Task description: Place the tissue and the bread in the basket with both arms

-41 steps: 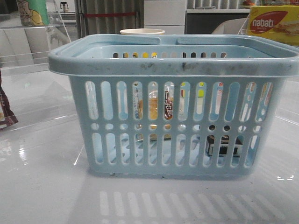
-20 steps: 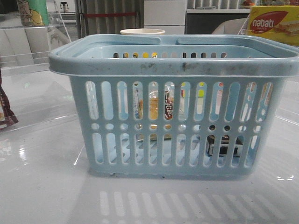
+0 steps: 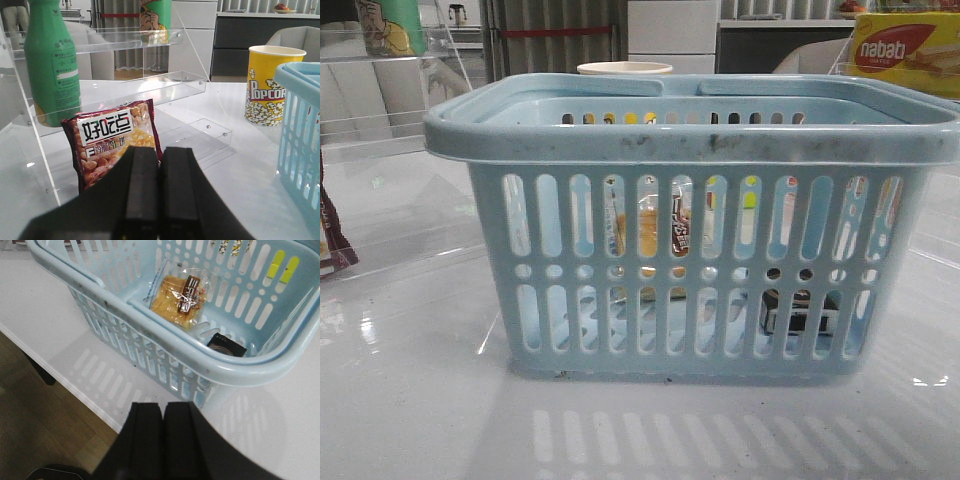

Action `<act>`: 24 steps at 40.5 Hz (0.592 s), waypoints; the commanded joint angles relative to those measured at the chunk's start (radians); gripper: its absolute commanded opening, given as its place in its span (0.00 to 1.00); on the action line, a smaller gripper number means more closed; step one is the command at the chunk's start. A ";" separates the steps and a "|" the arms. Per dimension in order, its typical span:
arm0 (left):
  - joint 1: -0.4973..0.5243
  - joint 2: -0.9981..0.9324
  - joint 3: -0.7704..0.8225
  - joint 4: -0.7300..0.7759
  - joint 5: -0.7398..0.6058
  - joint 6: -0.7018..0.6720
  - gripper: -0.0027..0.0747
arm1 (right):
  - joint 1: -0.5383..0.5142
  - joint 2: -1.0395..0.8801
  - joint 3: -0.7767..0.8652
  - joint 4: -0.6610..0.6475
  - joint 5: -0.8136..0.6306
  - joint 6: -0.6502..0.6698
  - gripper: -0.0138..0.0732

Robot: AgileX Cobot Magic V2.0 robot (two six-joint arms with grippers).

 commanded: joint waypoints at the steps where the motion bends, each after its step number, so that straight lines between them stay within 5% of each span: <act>1: 0.002 -0.019 0.004 -0.011 -0.157 -0.006 0.15 | -0.001 0.005 -0.027 0.009 -0.066 -0.009 0.22; 24: 0.000 -0.019 0.021 0.085 -0.187 -0.014 0.15 | -0.001 0.005 -0.027 0.009 -0.066 -0.009 0.22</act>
